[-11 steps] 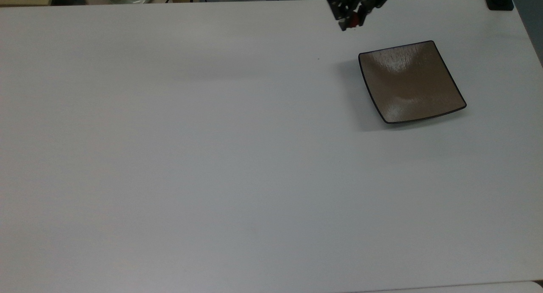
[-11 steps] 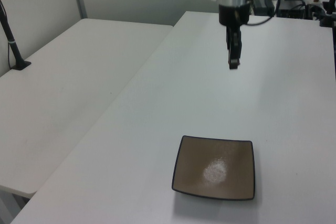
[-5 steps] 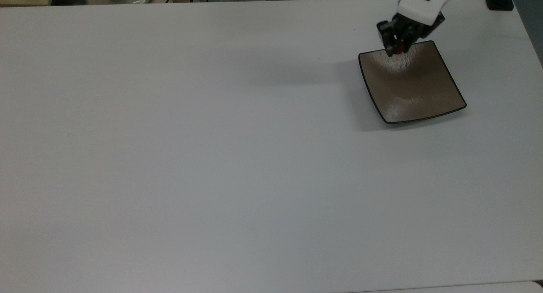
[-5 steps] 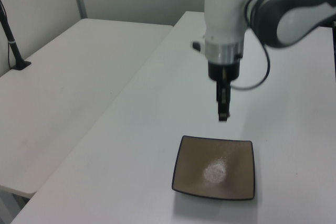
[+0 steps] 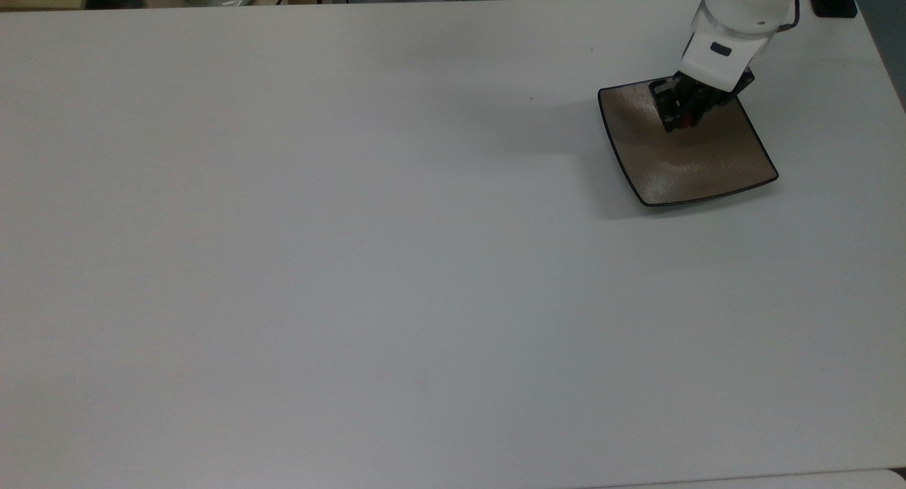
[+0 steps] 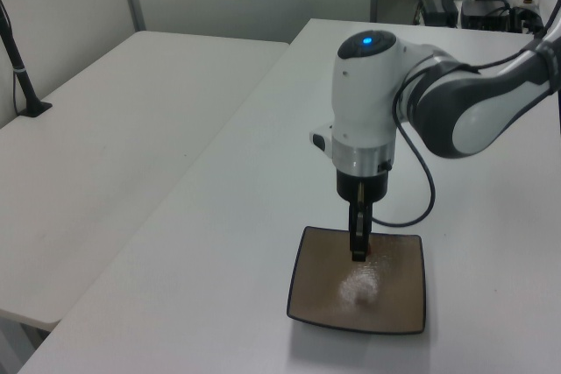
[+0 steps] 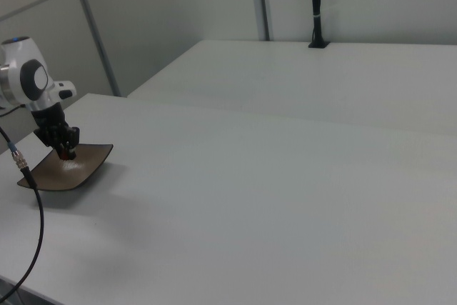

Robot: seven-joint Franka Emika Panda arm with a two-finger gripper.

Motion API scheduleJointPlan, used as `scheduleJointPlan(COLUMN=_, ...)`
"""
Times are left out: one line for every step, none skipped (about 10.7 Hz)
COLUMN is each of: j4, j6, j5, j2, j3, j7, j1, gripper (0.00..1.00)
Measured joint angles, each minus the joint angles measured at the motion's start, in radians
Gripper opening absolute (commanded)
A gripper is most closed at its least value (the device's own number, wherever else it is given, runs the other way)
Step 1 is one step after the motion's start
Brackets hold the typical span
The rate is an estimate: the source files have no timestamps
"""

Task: Strawberries on a ceramic plate
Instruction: 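Lower the strawberry onto the plate and open the gripper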

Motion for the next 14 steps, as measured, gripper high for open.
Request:
scheduleJointPlan(j4=-0.010, j6=0.024, j5=0.000, j2=0.013, j3=0.000, j7=0.009, j1=0.005, gripper=0.15)
scheduleJointPlan(j4=-0.016, j6=0.044, j5=0.000, j2=0.027, j3=0.000, j7=0.015, j1=0.011, gripper=0.17)
scheduleJointPlan(j4=-0.019, j6=0.053, j5=0.000, j2=0.039, j3=0.000, j7=0.017, j1=0.017, gripper=0.18)
scheduleJointPlan(j4=-0.019, j6=0.058, j5=0.000, j2=0.047, j3=0.000, j7=0.017, j1=0.023, gripper=0.28)
scheduleJointPlan(j4=-0.020, j6=0.069, j5=0.000, j2=0.054, j3=0.000, j7=0.019, j1=0.027, gripper=0.59)
scheduleJointPlan(j4=-0.021, j6=0.080, j5=0.000, j2=0.060, j3=0.000, j7=0.022, j1=0.029, gripper=0.95)
scheduleJointPlan(j4=-0.021, j6=0.083, j5=0.000, j2=0.064, j3=-0.001, j7=0.026, j1=0.029, gripper=1.00)
scheduleJointPlan(j4=-0.020, j6=0.084, j5=0.000, j2=0.065, j3=-0.002, j7=0.031, j1=0.029, gripper=1.00)
scheduleJointPlan(j4=-0.020, j6=0.084, j5=0.000, j2=0.064, j3=-0.003, j7=0.036, j1=0.029, gripper=1.00)
scheduleJointPlan(j4=-0.019, j6=0.084, j5=-0.001, j2=0.064, j3=-0.003, j7=0.039, j1=0.029, gripper=1.00)
scheduleJointPlan(j4=-0.017, j6=0.084, j5=-0.001, j2=0.063, j3=-0.006, j7=0.043, j1=0.029, gripper=1.00)
scheduleJointPlan(j4=-0.013, j6=0.083, j5=-0.002, j2=0.054, j3=-0.011, j7=0.045, j1=0.028, gripper=1.00)
scheduleJointPlan(j4=-0.006, j6=0.051, j5=-0.002, j2=0.036, j3=-0.018, j7=0.045, j1=0.024, gripper=1.00)
scheduleJointPlan(j4=0.002, j6=0.002, j5=-0.009, j2=0.007, j3=-0.023, j7=0.045, j1=0.011, gripper=1.00)
